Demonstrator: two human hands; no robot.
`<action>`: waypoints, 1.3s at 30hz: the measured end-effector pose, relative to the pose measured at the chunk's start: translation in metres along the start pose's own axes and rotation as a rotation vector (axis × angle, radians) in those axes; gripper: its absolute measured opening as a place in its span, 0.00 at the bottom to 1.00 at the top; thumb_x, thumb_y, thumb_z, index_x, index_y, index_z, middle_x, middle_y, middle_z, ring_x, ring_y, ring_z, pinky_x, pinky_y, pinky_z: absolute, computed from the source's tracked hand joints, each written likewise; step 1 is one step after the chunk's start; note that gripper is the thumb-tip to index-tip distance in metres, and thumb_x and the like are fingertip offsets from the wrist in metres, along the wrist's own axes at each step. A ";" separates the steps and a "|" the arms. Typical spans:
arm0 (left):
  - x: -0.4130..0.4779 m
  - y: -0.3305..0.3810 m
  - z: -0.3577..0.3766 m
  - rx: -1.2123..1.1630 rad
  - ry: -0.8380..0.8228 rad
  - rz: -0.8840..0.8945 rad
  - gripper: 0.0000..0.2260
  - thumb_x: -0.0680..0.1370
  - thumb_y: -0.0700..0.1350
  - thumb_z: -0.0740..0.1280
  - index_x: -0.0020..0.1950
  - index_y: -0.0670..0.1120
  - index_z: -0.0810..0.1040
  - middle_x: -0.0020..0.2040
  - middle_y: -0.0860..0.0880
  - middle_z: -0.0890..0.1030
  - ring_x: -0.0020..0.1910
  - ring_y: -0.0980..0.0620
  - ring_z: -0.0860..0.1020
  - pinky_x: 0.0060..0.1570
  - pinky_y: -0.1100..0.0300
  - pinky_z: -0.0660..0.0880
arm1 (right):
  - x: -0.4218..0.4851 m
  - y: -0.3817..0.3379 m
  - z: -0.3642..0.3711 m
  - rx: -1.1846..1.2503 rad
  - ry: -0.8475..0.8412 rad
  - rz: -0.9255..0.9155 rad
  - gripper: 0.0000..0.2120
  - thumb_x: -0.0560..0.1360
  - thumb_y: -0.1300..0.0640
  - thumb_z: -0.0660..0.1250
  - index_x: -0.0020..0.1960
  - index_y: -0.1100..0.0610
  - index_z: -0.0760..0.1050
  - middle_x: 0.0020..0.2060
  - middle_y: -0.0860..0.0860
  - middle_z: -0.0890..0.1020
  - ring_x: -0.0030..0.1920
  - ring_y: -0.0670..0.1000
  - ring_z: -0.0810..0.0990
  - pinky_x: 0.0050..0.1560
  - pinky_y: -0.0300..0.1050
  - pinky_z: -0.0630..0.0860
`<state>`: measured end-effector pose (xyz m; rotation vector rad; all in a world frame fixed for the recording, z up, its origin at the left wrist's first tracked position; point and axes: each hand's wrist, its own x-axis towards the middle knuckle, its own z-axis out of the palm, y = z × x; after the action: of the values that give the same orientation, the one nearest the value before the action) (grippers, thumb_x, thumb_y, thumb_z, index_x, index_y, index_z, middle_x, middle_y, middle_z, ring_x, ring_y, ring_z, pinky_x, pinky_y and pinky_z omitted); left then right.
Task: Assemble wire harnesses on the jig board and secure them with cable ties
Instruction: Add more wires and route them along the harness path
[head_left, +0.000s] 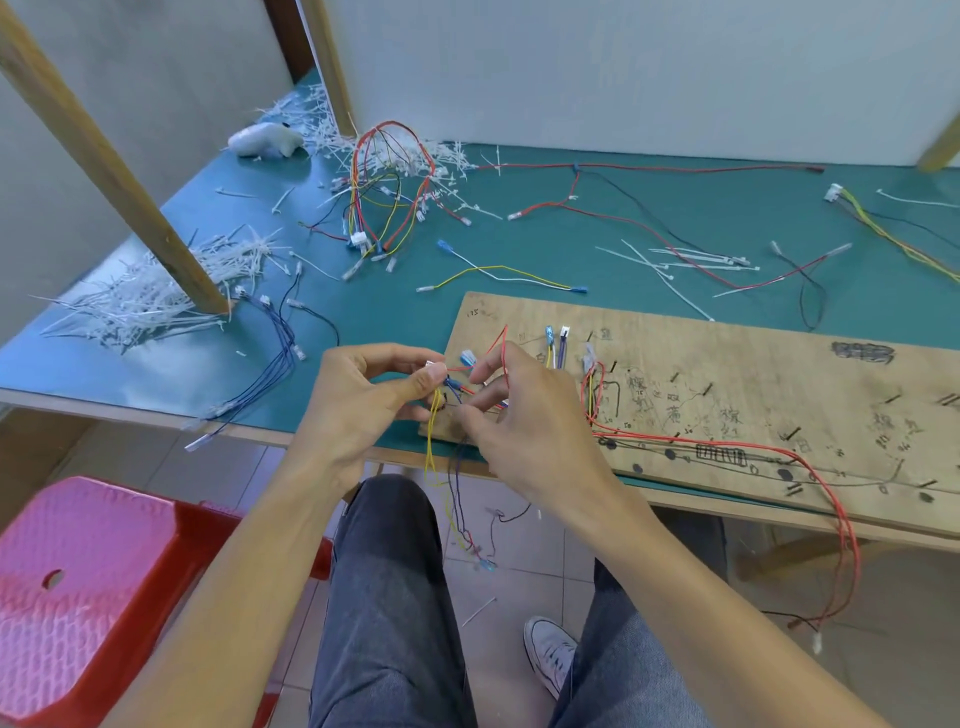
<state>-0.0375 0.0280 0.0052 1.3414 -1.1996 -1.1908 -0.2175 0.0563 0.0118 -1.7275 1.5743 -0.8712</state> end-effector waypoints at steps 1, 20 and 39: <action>0.001 -0.001 -0.001 0.029 0.008 0.005 0.04 0.71 0.44 0.80 0.45 0.49 0.90 0.39 0.48 0.85 0.34 0.53 0.81 0.33 0.64 0.79 | 0.001 0.000 -0.001 -0.014 0.014 0.006 0.09 0.75 0.56 0.74 0.49 0.47 0.75 0.36 0.42 0.86 0.36 0.41 0.79 0.46 0.46 0.79; -0.003 -0.014 0.010 0.403 0.180 0.084 0.08 0.74 0.45 0.80 0.37 0.55 0.87 0.29 0.56 0.83 0.21 0.58 0.76 0.23 0.70 0.68 | -0.006 -0.002 -0.008 -0.176 0.104 0.028 0.33 0.76 0.54 0.76 0.76 0.48 0.66 0.39 0.40 0.87 0.38 0.44 0.73 0.44 0.45 0.70; 0.003 -0.017 0.004 0.435 0.138 0.064 0.07 0.71 0.51 0.81 0.37 0.62 0.87 0.30 0.57 0.84 0.29 0.64 0.76 0.29 0.74 0.67 | -0.098 0.050 -0.125 0.044 0.131 0.151 0.09 0.77 0.53 0.76 0.45 0.38 0.84 0.31 0.47 0.85 0.27 0.50 0.81 0.31 0.40 0.72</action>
<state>-0.0402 0.0261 -0.0124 1.6597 -1.4405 -0.8012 -0.3547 0.1468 0.0387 -1.5256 1.7335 -0.9512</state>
